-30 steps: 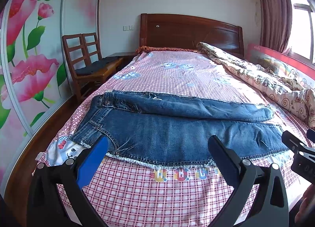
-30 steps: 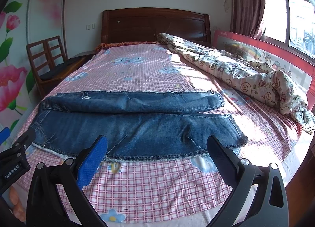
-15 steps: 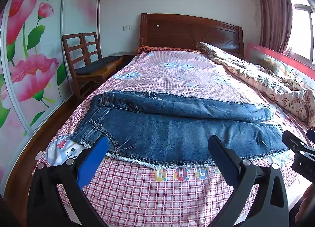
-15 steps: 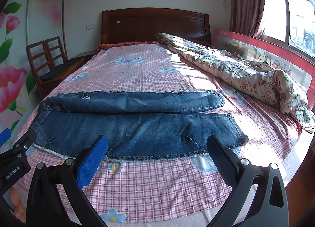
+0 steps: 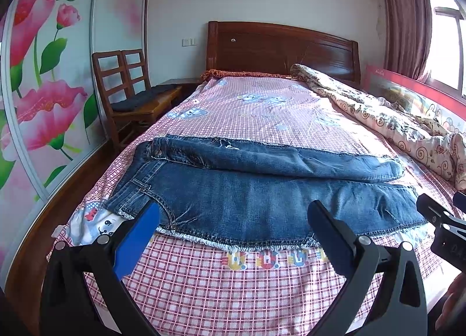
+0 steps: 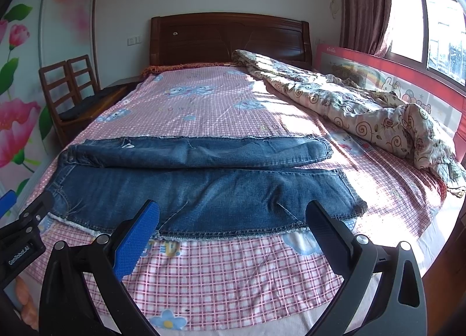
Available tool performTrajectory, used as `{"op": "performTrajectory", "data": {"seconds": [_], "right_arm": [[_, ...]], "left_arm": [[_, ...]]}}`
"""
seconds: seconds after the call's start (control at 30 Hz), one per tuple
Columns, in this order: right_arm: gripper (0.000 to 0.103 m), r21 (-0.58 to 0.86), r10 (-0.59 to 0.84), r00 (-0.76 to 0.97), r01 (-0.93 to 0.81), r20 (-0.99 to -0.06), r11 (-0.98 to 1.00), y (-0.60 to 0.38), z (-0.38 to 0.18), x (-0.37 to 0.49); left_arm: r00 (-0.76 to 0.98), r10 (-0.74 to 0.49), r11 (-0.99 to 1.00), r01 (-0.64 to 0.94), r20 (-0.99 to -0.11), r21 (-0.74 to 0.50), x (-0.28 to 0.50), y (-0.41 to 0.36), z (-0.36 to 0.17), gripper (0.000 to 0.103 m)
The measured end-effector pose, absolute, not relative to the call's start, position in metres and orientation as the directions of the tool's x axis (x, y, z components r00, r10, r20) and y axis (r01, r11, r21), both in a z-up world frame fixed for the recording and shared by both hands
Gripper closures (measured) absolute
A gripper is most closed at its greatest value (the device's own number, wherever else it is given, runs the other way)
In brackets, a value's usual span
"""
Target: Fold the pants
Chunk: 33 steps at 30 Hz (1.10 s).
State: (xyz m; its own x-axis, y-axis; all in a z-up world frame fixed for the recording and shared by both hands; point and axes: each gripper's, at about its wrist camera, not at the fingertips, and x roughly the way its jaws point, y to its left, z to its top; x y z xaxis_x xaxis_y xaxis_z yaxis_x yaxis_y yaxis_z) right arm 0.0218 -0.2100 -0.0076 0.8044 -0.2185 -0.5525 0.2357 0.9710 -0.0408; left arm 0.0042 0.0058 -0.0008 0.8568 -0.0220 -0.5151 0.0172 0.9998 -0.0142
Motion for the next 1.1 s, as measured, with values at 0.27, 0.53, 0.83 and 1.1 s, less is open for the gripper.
{"op": "performTrajectory", "data": {"seconds": [0.27,0.53,0.83,1.1], "right_arm": [[0.003,-0.037,-0.215,0.805,0.234,-0.552,0.971,-0.2115,-0.0068,0.0217],[0.003,-0.036,-0.214,0.807,0.233,-0.550,0.972,-0.2120,-0.0056,0.0216],[0.003,-0.035,-0.212,0.807,0.232,-0.551,0.972,-0.2116,-0.0052,0.0220],[0.003,-0.036,-0.212,0.805,0.232,-0.554,0.972,-0.2116,-0.0055,0.0215]], "left_arm": [[0.857,-0.026,1.000,0.021,-0.514,-0.015,0.0051,0.0047,0.0006,0.002],[0.859,-0.029,1.000,0.025,-0.512,-0.015,0.0049,0.0046,0.0014,0.002],[0.859,-0.030,1.000,0.026,-0.511,-0.016,0.0057,0.0035,0.0022,0.002],[0.858,-0.031,1.000,0.025,-0.513,-0.018,0.0055,0.0033,0.0017,0.002]]}}
